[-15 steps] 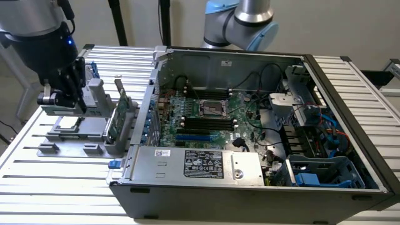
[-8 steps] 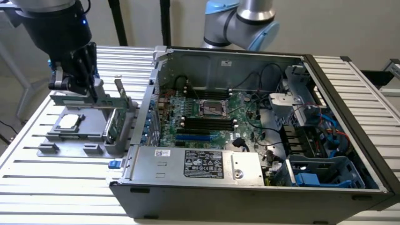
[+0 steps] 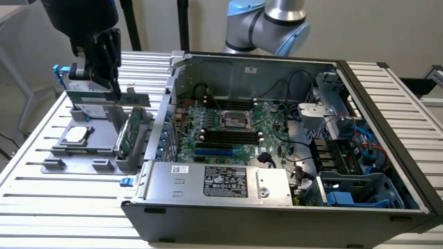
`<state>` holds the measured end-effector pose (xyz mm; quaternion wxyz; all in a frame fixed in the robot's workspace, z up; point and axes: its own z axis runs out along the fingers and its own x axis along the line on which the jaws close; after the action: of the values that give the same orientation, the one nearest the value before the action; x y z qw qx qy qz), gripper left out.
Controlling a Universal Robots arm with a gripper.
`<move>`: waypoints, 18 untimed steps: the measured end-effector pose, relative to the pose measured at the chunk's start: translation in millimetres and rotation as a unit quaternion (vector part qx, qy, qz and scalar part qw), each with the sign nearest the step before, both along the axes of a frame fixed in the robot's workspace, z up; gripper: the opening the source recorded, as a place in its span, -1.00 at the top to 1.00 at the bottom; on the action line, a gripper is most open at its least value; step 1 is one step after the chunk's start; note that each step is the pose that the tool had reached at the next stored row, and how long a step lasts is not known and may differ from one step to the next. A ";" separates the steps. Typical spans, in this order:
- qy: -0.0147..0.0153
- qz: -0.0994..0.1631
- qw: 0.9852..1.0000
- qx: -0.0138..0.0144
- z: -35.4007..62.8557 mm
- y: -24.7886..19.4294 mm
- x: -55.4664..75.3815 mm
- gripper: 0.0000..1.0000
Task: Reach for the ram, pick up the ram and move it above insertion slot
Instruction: 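Pick up the ram and move it above insertion slot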
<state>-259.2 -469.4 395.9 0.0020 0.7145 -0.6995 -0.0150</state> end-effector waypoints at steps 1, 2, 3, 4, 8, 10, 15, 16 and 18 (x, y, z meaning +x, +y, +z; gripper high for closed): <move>0.000 0.000 1.000 0.000 0.8 0.3 3.4 0.73; 0.000 0.000 1.000 0.001 1.3 0.5 7.1 0.73; 0.000 0.000 1.000 0.002 1.5 0.7 10.9 0.73; 0.000 0.000 1.000 0.004 1.9 0.9 15.2 0.73; 0.000 0.000 1.000 0.008 2.3 1.7 31.6 0.73; 0.000 0.000 1.000 0.011 2.4 2.1 40.3 0.73; 0.000 0.000 1.000 0.017 2.6 3.0 61.8 0.73; 0.000 0.000 1.000 0.018 2.6 3.2 66.3 0.73; 0.000 0.000 1.000 0.020 2.6 3.6 75.5 0.73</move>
<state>-183.7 -465.8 398.5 -0.0123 0.7144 -0.6990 -0.0290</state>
